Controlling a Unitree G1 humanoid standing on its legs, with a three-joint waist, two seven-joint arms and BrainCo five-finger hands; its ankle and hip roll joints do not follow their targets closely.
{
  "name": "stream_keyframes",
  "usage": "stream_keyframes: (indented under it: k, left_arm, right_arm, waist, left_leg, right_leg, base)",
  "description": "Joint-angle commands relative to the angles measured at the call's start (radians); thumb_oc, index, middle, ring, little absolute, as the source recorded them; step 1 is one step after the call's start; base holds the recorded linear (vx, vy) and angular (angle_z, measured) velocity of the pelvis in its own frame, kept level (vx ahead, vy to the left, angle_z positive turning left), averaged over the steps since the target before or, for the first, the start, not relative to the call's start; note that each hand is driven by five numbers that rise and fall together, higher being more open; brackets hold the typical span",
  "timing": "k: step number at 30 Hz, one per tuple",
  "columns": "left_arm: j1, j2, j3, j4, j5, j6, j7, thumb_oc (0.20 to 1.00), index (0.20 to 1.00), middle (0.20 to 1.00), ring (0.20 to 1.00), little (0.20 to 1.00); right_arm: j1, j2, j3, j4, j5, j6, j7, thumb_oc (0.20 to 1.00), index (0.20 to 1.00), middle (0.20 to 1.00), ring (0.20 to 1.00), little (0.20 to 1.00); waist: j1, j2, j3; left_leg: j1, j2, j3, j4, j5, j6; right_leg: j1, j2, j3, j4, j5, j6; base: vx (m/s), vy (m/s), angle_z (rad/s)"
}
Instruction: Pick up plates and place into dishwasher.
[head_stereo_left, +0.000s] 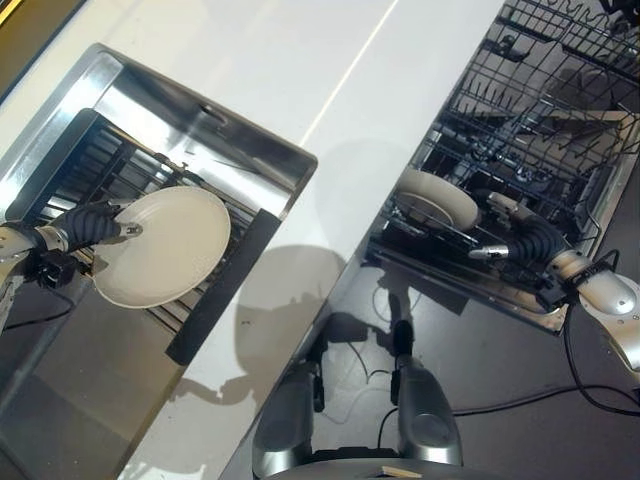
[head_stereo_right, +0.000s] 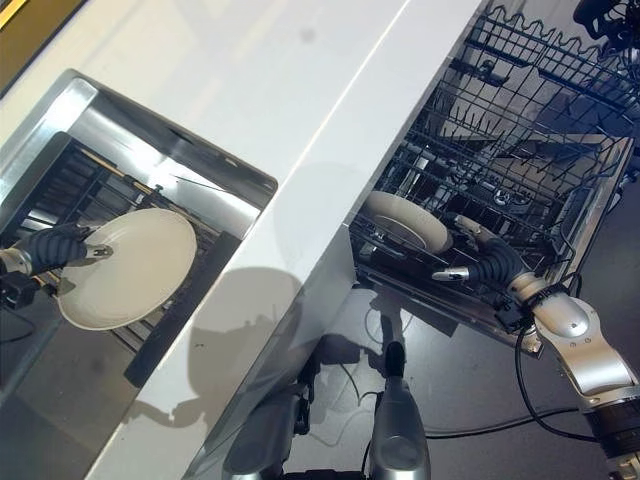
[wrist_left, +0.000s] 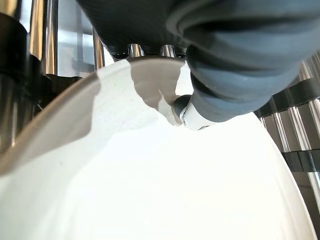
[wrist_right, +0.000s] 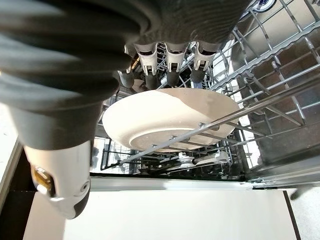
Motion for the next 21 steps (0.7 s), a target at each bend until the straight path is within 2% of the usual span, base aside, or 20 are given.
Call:
stream_keyframes:
  k: [1, 5, 7, 10, 12, 18, 20, 21]
  left_arm:
    - [0.206, -0.146, -0.186, -0.275, -0.109, -0.006, -0.318, 0.2, 0.2, 0.2, 0.2, 0.2]
    - [0.221, -0.148, -0.158, -0.295, -0.121, -0.027, -0.274, 0.2, 0.2, 0.2, 0.2, 0.2]
    - [0.23, -0.149, -0.134, -0.306, -0.121, -0.085, -0.184, 0.2, 0.2, 0.2, 0.2, 0.2]
    - [0.251, -0.165, -0.061, -0.34, -0.138, -0.122, -0.023, 0.2, 0.2, 0.2, 0.2, 0.2]
    - [0.283, -0.182, 0.03, -0.362, -0.096, -0.126, 0.094, 0.2, 0.2, 0.2, 0.2, 0.2]
    - [0.37, -0.209, 0.229, -0.372, 0.108, -0.165, 0.328, 0.2, 0.2, 0.2, 0.2, 0.2]
    - [0.389, -0.213, 0.276, -0.375, 0.162, -0.186, 0.39, 0.2, 0.2, 0.2, 0.2, 0.2]
    - [0.414, -0.214, 0.331, -0.38, 0.205, -0.21, 0.434, 0.2, 0.2, 0.2, 0.2, 0.2]
  right_arm:
    - [-0.009, -0.029, -0.004, -0.04, 0.035, -0.073, -0.014, 1.0, 1.0, 1.0, 1.0, 1.0]
    - [0.007, -0.024, -0.009, -0.044, 0.033, -0.08, -0.013, 1.0, 1.0, 1.0, 1.0, 1.0]
    - [0.018, -0.02, -0.016, -0.043, 0.031, -0.084, -0.012, 1.0, 1.0, 1.0, 1.0, 1.0]
    - [0.049, -0.01, -0.041, -0.047, 0.026, -0.087, -0.004, 1.0, 1.0, 1.0, 1.0, 1.0]
    - [0.093, 0.017, -0.085, -0.049, 0.009, -0.093, 0.017, 1.0, 1.0, 1.0, 1.0, 1.0]
    - [0.165, 0.07, -0.168, -0.049, -0.011, -0.095, 0.061, 1.0, 1.0, 1.0, 1.0, 1.0]
    - [0.174, 0.078, -0.181, -0.05, -0.016, -0.092, 0.065, 1.0, 1.0, 1.0, 1.0, 1.0]
    - [0.192, 0.091, -0.203, -0.053, -0.024, -0.093, 0.075, 1.0, 1.0, 1.0, 1.0, 1.0]
  waist:
    - [-0.003, -0.036, -0.066]
    - [0.004, -0.035, -0.083]
    - [0.008, -0.035, -0.097]
    - [0.018, -0.036, -0.117]
    - [0.03, -0.038, -0.142]
    - [0.06, -0.048, -0.198]
    - [0.066, -0.051, -0.21]
    - [0.074, -0.052, -0.225]
  left_leg:
    - [-0.07, -0.01, 0.026, 0.062, -0.022, 0.024]
    - [-0.052, -0.01, 0.024, 0.049, -0.023, 0.024]
    - [-0.039, -0.01, 0.022, 0.042, -0.024, 0.023]
    - [-0.021, -0.01, 0.018, 0.032, -0.026, 0.023]
    - [-0.005, -0.01, 0.012, 0.021, -0.028, 0.024]
    - [0.026, -0.008, -0.01, -0.003, -0.029, 0.021]
    - [0.033, -0.006, -0.015, -0.008, -0.03, 0.02]
    - [0.04, -0.004, -0.02, -0.013, -0.031, 0.018]
  right_leg:
    - [-0.031, -0.068, 0.043, 0.084, -0.038, 0.055]
    - [-0.014, -0.068, 0.036, 0.074, -0.042, 0.054]
    - [-0.001, -0.067, 0.031, 0.069, -0.046, 0.053]
    - [0.02, -0.066, 0.022, 0.061, -0.054, 0.052]
    - [0.041, -0.066, 0.012, 0.049, -0.061, 0.052]
    - [0.083, -0.062, -0.015, 0.029, -0.075, 0.051]
    - [0.091, -0.061, -0.02, 0.027, -0.08, 0.049]
    - [0.098, -0.059, -0.024, 0.026, -0.085, 0.047]
  base:
    - [0.0, 0.0, 0.0]
    - [0.0, 0.0, 0.0]
    - [0.04, -0.009, 0.0]
    - [0.06, -0.012, 0.0]
    - [0.08, -0.031, 0.04]
    - [0.05, -0.043, 0.08]
    - [0.03, -0.024, 0.04]
    - [0.04, -0.015, 0.03]
